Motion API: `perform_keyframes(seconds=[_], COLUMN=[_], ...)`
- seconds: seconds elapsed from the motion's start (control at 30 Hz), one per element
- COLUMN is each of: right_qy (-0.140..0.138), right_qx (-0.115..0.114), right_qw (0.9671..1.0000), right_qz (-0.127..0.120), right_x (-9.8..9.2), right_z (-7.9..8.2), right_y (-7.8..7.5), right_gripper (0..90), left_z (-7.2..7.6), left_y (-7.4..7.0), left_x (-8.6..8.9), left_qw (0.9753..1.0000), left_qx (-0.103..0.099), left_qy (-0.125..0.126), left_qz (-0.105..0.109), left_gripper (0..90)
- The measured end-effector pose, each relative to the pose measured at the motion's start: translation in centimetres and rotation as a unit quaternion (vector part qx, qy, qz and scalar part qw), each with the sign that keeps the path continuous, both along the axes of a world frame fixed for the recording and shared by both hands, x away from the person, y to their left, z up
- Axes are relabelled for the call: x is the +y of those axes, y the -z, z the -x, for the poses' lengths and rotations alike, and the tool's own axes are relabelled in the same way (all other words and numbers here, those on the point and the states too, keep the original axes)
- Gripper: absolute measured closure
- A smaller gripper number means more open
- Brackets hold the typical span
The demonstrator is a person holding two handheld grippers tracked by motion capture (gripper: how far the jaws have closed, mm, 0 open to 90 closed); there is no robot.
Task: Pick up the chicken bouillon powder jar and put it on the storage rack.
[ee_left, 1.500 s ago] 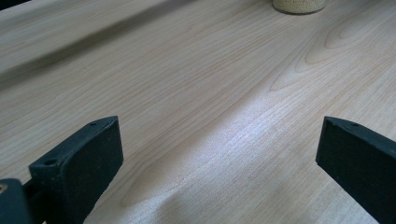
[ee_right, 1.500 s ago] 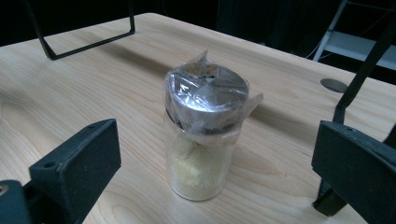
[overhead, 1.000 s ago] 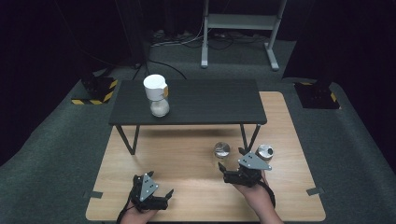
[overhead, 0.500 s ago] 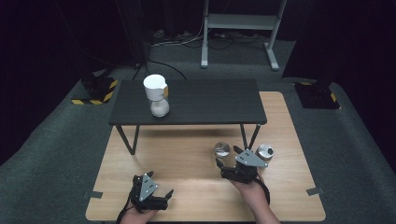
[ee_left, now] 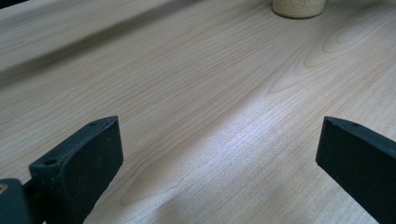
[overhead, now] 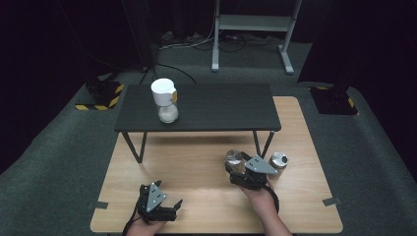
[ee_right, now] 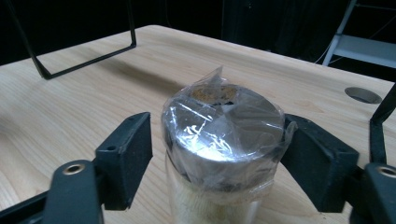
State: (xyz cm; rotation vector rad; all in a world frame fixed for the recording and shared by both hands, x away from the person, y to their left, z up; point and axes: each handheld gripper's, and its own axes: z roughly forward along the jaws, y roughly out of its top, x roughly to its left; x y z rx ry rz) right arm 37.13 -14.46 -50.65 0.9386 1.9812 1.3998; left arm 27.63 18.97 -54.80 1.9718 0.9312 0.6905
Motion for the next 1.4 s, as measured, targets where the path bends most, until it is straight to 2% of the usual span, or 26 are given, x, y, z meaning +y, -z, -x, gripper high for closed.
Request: perform_keyframes(seconds=[0.47,1.07,1.27,1.4], right_qy=[0.002,0.002,0.0,-0.004], right_qx=[-0.005,-0.031,-0.035,-0.036], right_qw=[0.9998,0.999,0.999,0.9989], right_qz=[-0.019,-0.032,-0.026,-0.031], right_x=[0.1,0.0,0.2,0.2], right_z=[-0.5,-0.4,-0.2,-0.1], right_y=[0.8,1.3,1.2,0.8], right_gripper=[30.7,34.3,34.3,34.3], left_z=[0.0,0.0,0.0,0.0], left_y=[0.0,0.0,0.0,0.0], left_x=[0.1,0.2,0.2,0.2], left_qw=[1.0,0.9999,0.9999,0.9999], left_qx=[0.001,0.0,0.0,-0.001], left_qy=[-0.004,-0.005,-0.005,-0.004], left_qz=[0.005,0.01,0.012,0.012], left_gripper=[0.9,0.9,0.9,0.9])
